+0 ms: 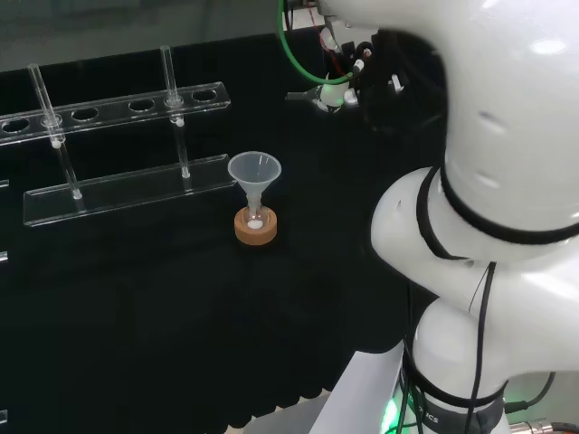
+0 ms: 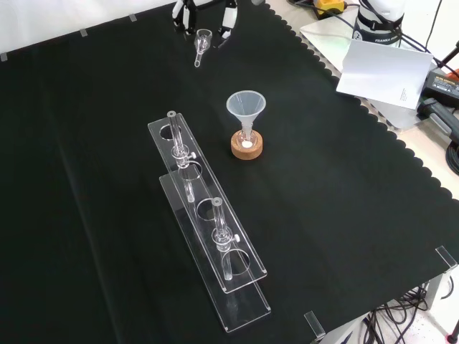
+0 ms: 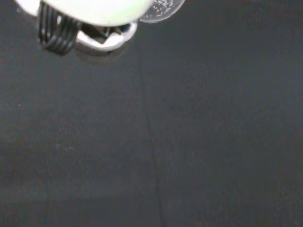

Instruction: Put the weighing funnel back on the table.

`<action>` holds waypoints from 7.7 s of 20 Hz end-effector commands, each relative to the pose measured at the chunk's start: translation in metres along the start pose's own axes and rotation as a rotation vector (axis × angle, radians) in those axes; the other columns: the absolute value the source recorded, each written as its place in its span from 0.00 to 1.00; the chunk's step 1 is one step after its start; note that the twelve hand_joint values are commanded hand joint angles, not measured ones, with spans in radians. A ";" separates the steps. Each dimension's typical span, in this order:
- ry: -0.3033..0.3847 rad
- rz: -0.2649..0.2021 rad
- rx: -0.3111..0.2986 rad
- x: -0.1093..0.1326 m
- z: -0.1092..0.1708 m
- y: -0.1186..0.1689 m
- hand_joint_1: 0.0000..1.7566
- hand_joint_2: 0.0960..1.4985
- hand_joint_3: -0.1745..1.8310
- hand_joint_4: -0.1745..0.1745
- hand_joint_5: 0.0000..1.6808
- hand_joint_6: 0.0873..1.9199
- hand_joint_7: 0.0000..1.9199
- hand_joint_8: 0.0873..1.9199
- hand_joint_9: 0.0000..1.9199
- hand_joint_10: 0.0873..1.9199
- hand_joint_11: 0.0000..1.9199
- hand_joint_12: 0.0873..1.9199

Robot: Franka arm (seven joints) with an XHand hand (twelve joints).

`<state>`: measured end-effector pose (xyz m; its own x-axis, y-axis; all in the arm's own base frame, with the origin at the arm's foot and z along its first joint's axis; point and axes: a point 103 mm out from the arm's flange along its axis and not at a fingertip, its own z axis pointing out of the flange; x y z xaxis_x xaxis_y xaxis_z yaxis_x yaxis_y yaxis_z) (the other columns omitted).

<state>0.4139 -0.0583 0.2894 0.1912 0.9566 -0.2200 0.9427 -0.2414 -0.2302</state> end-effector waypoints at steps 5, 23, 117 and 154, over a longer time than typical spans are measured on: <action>0.017 -0.053 0.021 -0.011 0.039 0.088 0.66 0.39 0.36 1.00 0.94 0.00 0.39 0.31 0.63 0.00 0.57 0.42; -0.019 -0.133 0.067 0.021 0.076 0.149 0.66 0.39 0.36 1.00 0.94 0.00 0.39 0.31 0.63 0.00 0.57 0.42; -0.036 -0.231 0.196 0.067 0.156 0.201 0.63 0.56 0.12 0.77 0.81 0.00 0.32 0.33 0.59 0.00 0.51 0.45; 0.038 -0.202 0.070 0.039 0.053 0.081 0.48 0.37 0.33 0.47 0.28 0.00 0.11 0.31 0.38 0.00 0.19 0.66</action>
<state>0.5051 -0.0591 0.1888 -0.0151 0.9918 -0.1268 0.9262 -0.0339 -0.3754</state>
